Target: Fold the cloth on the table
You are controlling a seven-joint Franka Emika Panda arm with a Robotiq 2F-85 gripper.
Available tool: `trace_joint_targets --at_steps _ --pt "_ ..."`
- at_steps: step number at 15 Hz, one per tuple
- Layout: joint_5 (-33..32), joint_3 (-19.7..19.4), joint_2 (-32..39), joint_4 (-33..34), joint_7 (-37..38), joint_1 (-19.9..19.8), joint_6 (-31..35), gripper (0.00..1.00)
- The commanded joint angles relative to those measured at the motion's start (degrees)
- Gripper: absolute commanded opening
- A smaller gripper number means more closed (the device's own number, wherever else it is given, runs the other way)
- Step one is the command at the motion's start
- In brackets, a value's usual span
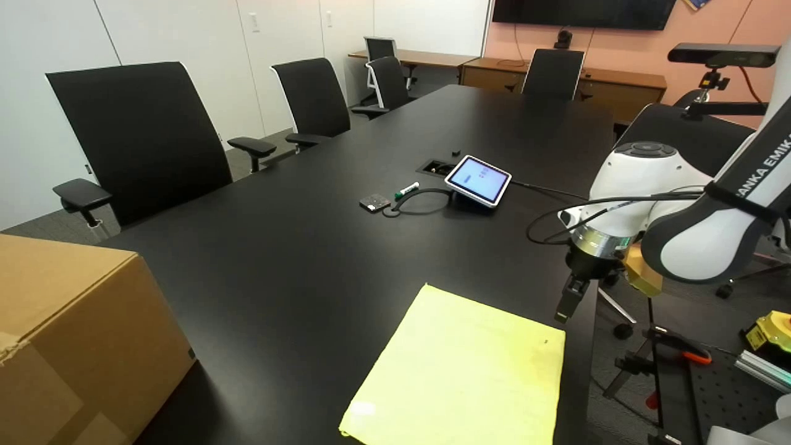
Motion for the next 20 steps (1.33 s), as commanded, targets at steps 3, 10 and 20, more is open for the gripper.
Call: trace_joint_targets --at_steps 3,10,20 --pt "4.1 3.4 7.2 0.8 1.3 0.3 9.9 1.00" --pt "6.0 6.1 11.6 2.2 0.7 0.8 12.8 1.00" --pt "3.8 11.7 14.0 2.8 -4.7 -6.9 12.6 1.00"
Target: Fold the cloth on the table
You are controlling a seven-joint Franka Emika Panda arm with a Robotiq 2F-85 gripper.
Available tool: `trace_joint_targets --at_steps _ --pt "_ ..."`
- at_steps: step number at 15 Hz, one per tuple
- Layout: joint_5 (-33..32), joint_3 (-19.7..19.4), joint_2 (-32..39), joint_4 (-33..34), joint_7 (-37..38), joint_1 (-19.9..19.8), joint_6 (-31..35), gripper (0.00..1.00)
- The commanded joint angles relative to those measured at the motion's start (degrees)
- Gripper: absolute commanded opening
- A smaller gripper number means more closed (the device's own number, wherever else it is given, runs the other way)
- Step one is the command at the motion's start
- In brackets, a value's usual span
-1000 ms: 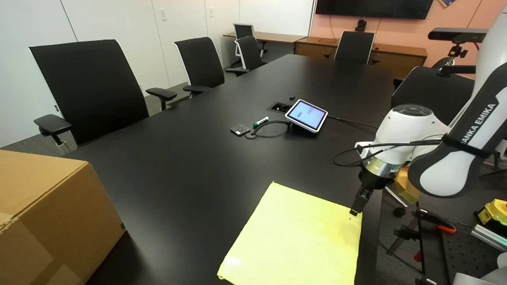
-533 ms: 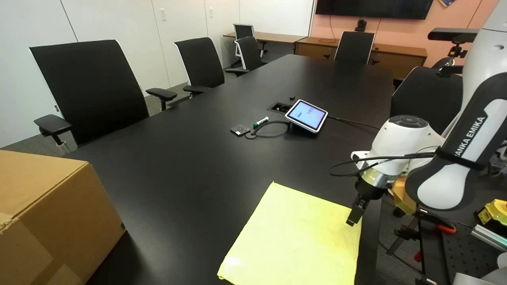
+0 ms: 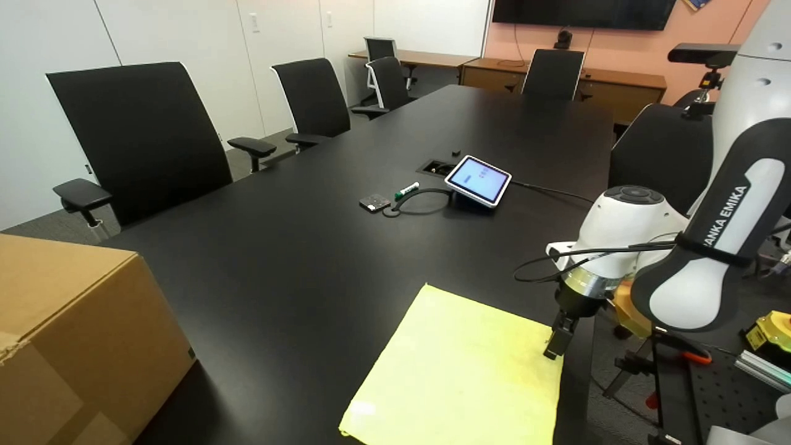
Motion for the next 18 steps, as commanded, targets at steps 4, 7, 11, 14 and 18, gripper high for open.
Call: trace_joint_targets --at_steps 4,7,11,14,18 --pt "-0.7 2.8 1.0 0.9 -2.5 -3.9 0.7 0.75" --pt "-0.6 2.6 0.1 0.8 -2.5 -3.1 -0.1 0.59" --pt "-0.2 4.0 -1.5 0.9 -1.9 -2.9 -1.4 0.27" --pt "0.1 2.6 -3.5 0.8 -1.4 -0.4 -3.0 0.10" --pt "0.0 1.5 -6.2 1.6 -1.5 1.8 -5.9 0.09"
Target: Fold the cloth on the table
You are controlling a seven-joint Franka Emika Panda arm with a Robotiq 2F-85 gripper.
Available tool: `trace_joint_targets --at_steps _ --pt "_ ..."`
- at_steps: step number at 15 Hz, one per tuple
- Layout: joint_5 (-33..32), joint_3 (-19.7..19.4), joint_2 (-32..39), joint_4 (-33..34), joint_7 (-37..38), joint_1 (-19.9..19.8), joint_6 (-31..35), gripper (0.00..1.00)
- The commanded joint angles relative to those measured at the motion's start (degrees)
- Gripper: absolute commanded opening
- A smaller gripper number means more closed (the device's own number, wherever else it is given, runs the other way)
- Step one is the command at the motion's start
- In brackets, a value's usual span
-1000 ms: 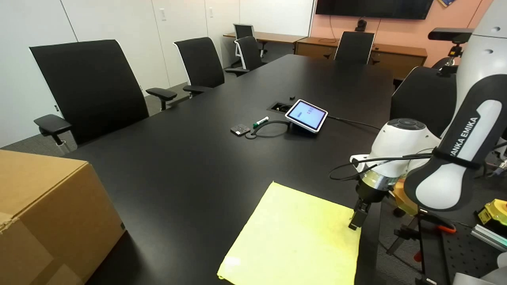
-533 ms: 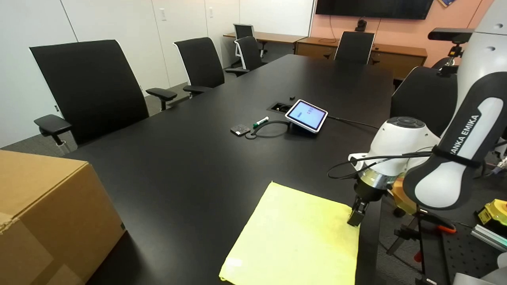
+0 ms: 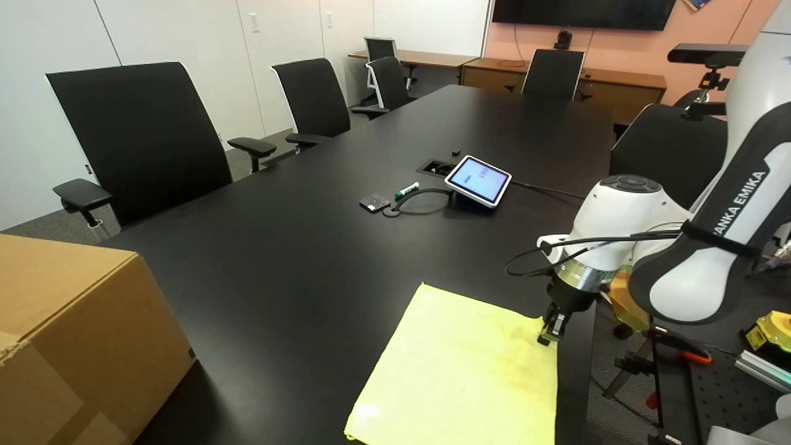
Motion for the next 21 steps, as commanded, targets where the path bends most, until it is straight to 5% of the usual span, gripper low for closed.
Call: trace_joint_targets --at_steps 1,21 --pt "0.0 -1.9 -2.9 1.4 0.3 2.8 -3.8 0.08" --pt "4.8 2.8 -2.1 17.8 -7.4 -1.2 -13.1 0.06"
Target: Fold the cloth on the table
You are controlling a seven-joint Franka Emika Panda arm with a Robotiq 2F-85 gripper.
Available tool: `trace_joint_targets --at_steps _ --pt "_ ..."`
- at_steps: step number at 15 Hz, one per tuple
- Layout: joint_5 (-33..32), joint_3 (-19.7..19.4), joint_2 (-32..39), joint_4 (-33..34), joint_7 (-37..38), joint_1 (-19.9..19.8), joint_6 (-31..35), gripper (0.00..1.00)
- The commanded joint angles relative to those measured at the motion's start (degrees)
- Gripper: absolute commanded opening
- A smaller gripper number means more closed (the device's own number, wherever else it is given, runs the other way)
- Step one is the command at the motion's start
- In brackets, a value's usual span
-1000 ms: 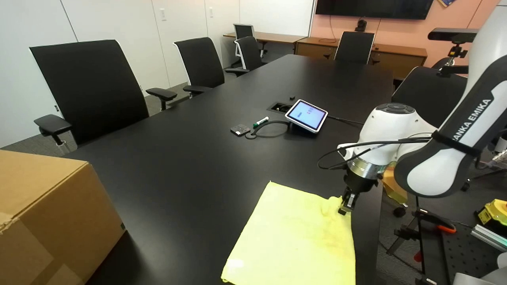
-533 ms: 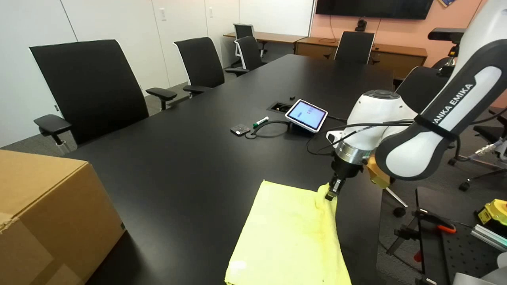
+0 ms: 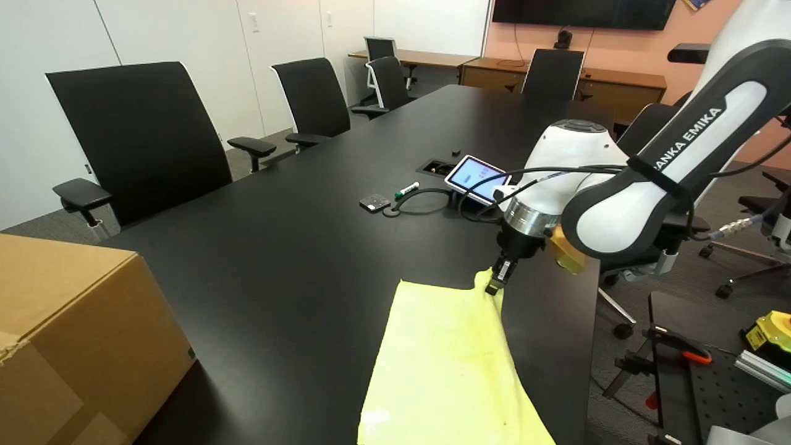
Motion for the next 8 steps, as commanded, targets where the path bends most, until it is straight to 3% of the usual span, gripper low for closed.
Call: trace_joint_targets --at_steps 1,5,8 --pt "3.2 2.7 -0.2 3.6 -3.9 -0.7 -2.6 0.07" --pt "2.7 2.6 0.8 8.7 -3.7 1.2 -4.1 0.06" --pt "-0.2 -0.2 3.7 14.2 -1.2 4.4 -5.3 0.07"
